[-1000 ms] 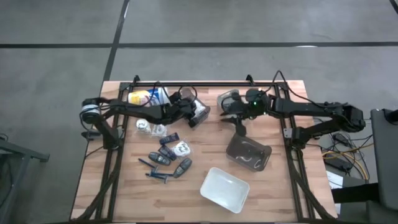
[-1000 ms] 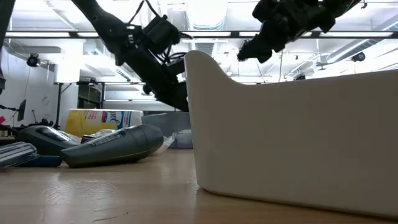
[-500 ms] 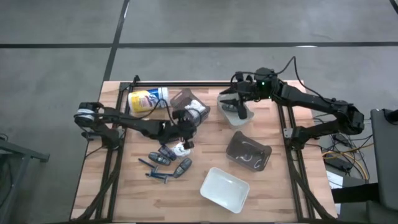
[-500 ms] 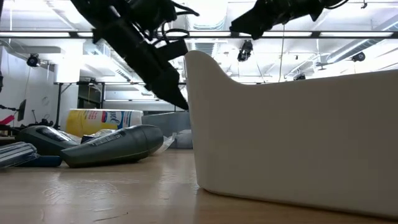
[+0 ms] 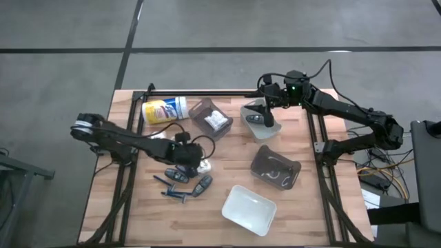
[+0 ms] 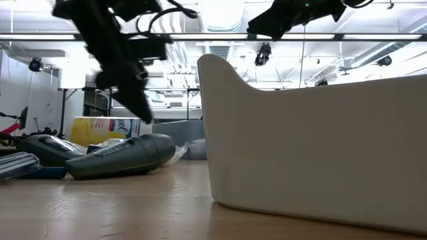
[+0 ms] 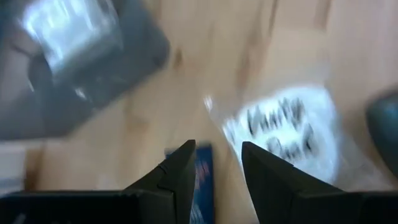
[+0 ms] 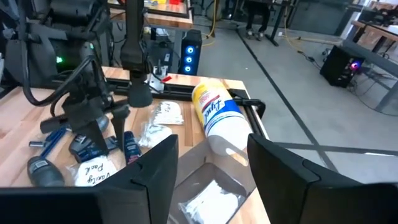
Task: Pick & Place Travel size toiletries
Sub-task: Put the white cotton pack into the top black bin
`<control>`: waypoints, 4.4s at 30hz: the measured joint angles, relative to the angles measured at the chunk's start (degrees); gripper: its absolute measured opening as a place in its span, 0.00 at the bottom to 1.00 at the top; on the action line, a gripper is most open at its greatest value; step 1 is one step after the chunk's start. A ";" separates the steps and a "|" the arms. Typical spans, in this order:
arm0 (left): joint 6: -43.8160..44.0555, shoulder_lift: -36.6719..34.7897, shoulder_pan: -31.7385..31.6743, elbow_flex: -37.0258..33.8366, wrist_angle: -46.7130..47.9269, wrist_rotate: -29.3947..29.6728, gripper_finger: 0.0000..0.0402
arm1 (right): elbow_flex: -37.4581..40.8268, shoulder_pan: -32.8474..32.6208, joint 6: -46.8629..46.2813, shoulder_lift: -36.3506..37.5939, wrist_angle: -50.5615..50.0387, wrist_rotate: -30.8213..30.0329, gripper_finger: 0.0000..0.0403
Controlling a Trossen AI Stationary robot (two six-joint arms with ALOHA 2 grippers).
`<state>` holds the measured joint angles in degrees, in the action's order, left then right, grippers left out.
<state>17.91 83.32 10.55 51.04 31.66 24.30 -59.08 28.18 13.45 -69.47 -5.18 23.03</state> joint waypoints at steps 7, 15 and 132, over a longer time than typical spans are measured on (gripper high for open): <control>2.94 0.09 0.44 -2.78 0.31 -3.97 0.33 | 0.07 0.00 -0.35 0.00 0.64 -0.02 0.51; 3.85 0.62 0.61 -6.02 0.29 -4.23 0.33 | -0.42 0.00 -0.83 0.00 0.90 -0.07 0.51; -1.56 2.98 0.41 -9.17 -24.08 -3.08 0.00 | -0.39 -0.02 -5.99 0.00 1.00 -0.15 0.50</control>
<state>16.34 86.30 10.96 41.86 7.57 21.22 -59.46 28.16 7.46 -69.47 -4.19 22.88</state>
